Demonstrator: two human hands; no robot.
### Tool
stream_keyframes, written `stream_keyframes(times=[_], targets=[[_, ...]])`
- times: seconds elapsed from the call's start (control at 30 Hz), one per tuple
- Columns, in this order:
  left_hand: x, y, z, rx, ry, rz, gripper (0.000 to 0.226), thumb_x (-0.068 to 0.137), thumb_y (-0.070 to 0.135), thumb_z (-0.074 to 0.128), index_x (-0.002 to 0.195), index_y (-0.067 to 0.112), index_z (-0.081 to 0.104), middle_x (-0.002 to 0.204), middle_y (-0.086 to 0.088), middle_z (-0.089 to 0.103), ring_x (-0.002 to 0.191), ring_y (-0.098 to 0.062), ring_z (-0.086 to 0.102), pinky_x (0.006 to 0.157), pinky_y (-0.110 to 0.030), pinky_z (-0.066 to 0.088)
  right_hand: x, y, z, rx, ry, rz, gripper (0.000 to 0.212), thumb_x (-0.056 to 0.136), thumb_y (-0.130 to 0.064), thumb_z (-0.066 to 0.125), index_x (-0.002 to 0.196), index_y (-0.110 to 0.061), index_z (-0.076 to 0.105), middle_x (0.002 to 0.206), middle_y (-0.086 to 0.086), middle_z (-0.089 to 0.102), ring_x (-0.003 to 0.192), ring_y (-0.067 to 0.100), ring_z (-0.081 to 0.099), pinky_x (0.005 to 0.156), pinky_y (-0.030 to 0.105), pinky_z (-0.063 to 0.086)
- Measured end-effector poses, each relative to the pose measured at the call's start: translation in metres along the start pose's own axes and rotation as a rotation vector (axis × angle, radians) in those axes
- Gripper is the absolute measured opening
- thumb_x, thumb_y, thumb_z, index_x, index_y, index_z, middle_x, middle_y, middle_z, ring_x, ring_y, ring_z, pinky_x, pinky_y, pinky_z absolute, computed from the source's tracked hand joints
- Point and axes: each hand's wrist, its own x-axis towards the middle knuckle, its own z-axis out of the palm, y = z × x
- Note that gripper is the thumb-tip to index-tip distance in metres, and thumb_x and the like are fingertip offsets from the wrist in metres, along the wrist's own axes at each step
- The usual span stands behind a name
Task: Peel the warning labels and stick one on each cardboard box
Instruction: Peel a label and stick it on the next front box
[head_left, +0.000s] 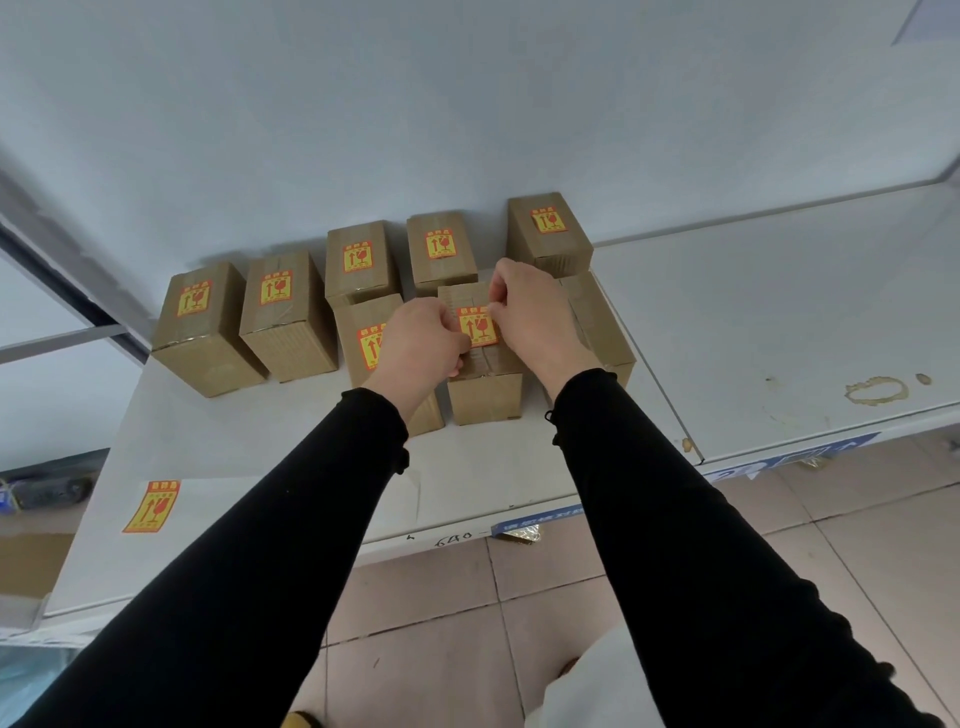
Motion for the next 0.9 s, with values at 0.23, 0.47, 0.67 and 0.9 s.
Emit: stream_keyframes(times=[0.23,0.47,0.67,0.9], targets=[[-0.005,-0.004,0.002,0.015,0.063,0.053,0.015,0.091,0.016,0.067,0.081,0.021,0.057,0.084,-0.004,0.07,0.071,-0.016,0.071,0.068,-0.031,0.062,-0.011,0.008,-0.021,0.029,-0.201,-0.065,0.017,0.089,-0.013,0.071,0.088,-0.019,0.055,0.102,-0.004,0.059,0.088,0.012,0.059,0.061,0.017,0.041],[-0.004,-0.005,0.005,0.226,0.127,0.226,0.02,0.089,0.017,0.066,0.107,0.02,0.058,0.1,0.002,0.061,0.086,-0.016,0.06,0.068,-0.028,0.05,-0.017,0.006,-0.028,0.025,-0.238,-0.073,0.014,0.091,-0.012,0.069,0.091,-0.017,0.056,0.111,-0.002,0.056,0.09,0.015,0.059,0.061,0.018,0.044],[0.0,0.004,-0.005,0.542,0.077,0.303,0.027,0.093,0.028,0.06,0.119,0.022,0.062,0.11,-0.001,0.053,0.086,-0.015,0.054,0.065,-0.028,0.042,-0.03,0.002,-0.025,-0.143,-0.142,-0.103,0.005,0.095,-0.021,0.065,0.095,-0.022,0.07,0.103,0.001,0.057,0.091,0.017,0.059,0.069,0.024,0.039],[0.0,0.003,-0.018,0.745,0.093,0.436,0.026,0.094,0.018,0.059,0.119,0.021,0.066,0.106,-0.002,0.059,0.087,-0.017,0.059,0.066,-0.028,0.05,-0.054,0.001,-0.033,-0.481,-0.198,-0.194,0.039,0.099,-0.017,0.056,0.13,-0.04,0.061,0.11,0.004,0.054,0.114,0.025,0.049,0.096,0.041,0.044]])
